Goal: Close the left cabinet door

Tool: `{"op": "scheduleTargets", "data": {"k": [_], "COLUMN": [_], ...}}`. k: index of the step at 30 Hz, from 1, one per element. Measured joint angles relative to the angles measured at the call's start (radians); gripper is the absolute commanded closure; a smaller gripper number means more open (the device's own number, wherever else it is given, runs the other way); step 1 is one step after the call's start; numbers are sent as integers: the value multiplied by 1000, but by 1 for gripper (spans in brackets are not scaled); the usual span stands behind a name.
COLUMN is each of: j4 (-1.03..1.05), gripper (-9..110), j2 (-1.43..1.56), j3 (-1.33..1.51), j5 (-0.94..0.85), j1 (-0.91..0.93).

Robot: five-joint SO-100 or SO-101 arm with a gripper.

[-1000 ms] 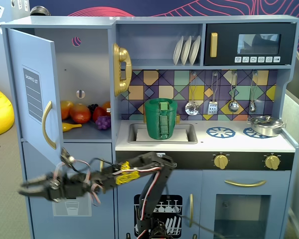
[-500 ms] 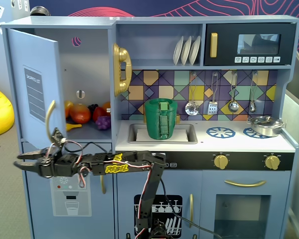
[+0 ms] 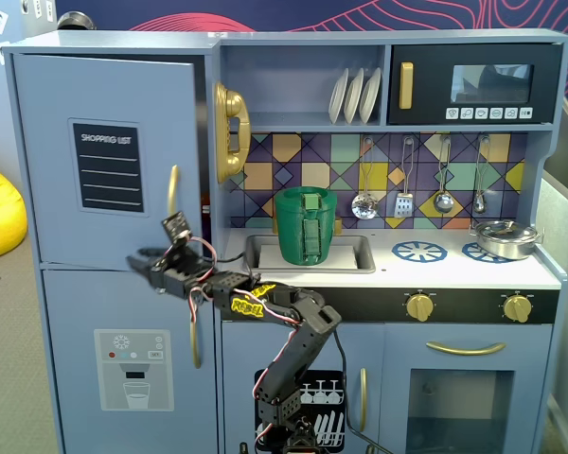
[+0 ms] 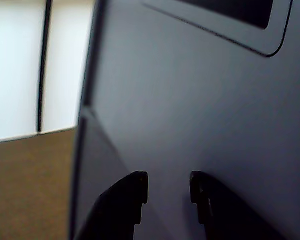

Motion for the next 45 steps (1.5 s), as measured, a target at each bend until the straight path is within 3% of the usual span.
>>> {"op": "scheduleTargets", "data": {"k": [5, 9, 16, 23, 29, 45], "j4": [12, 140, 707, 1227, 1543, 1588], "gripper": [101, 101, 101, 101, 101, 96], "j2": [35, 222, 640, 900, 1065, 1095], "j3": [21, 183, 463, 775, 871, 853], "j5": [8, 46, 196, 175, 161, 227], "j1": [44, 52, 373, 749, 894, 922]}}
